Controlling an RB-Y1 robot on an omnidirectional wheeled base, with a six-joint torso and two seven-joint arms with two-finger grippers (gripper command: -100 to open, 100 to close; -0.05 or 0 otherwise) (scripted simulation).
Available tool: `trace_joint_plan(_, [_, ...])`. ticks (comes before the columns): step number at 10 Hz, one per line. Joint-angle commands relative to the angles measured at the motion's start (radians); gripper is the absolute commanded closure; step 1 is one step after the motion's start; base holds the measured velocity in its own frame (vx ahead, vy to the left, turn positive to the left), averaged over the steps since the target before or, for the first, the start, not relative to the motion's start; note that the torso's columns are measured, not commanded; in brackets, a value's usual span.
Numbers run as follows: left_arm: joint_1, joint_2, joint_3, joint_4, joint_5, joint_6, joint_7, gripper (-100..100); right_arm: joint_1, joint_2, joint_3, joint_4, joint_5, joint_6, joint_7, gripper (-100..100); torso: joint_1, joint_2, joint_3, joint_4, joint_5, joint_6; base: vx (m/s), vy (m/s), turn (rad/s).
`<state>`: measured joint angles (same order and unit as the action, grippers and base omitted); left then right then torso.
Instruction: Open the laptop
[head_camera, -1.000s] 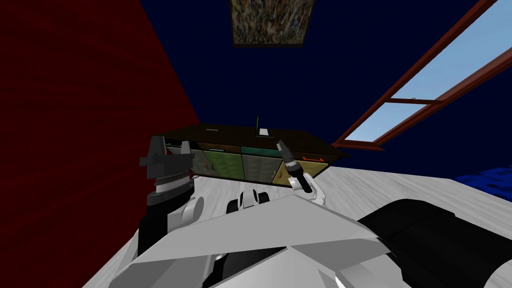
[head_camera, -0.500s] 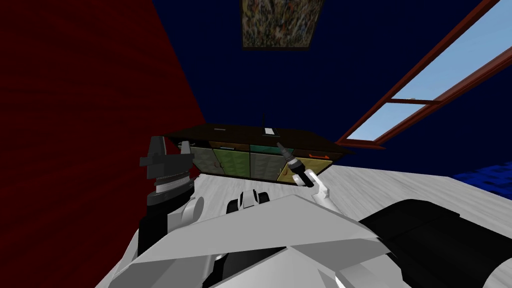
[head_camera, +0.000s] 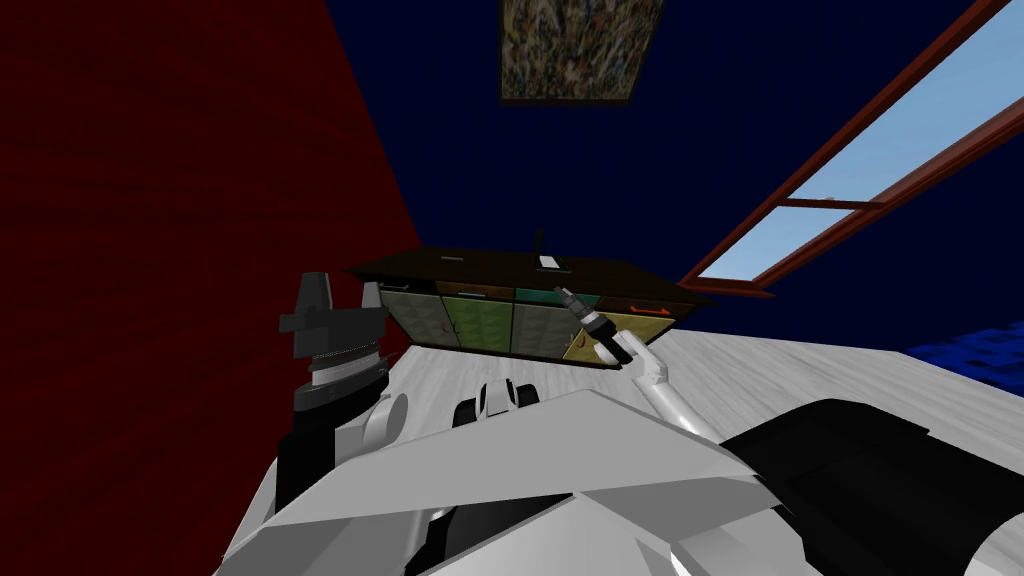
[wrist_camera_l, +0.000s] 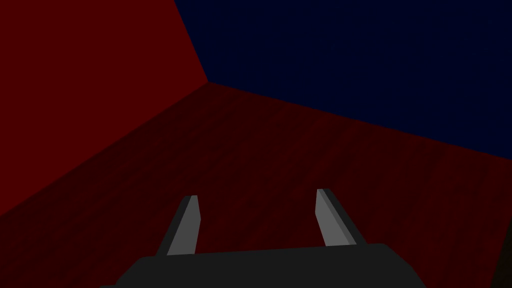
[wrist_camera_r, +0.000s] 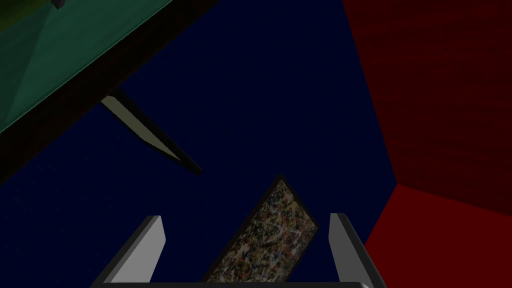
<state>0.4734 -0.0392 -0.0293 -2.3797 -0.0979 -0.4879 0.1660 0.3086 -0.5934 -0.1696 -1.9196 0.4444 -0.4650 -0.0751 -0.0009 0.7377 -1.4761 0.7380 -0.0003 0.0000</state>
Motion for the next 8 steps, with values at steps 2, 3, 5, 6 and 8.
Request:
trace_joint_plan(2, [0.0,0.0,0.0,0.0,0.0,0.0,0.0,0,-0.035,-0.098,-0.033,0.097,0.074,0.018,0.021,-100,0.0,-0.001,0.0,0.0,0.0,0.0,0.028,0.167,0.004])
trace_joint_plan(3, [0.0,0.0,0.0,0.0,0.0,0.0,0.0,0,-0.035,-0.105,-0.033,0.098,0.074,0.018,0.021,-100,-0.002,-0.001,0.0,0.0,-0.001,0.0,0.033,0.106,0.005])
trace_joint_plan(5, [0.0,0.0,0.0,0.0,0.0,0.0,0.0,0,-0.048,-0.148,-0.046,0.137,0.103,0.026,0.031,-100,0.0,0.0,0.0,0.0,0.0,0.0,0.031,0.113,0.008])
trace_joint_plan(6, [0.0,0.0,0.0,0.0,0.0,0.0,0.0,0,-0.06,-0.19,-0.058,0.177,0.13,0.035,0.042,-100,0.0,0.001,0.0,0.0,0.0,0.0,0.045,0.117,0.015])
trace_joint_plan(8, [0.0,0.0,0.0,0.0,0.0,0.0,0.0,0,-0.072,-0.232,-0.069,0.219,0.156,0.043,0.054,-100,0.006,-0.002,-0.001,-0.001,0.002,0.0,0.071,0.183,0.013])
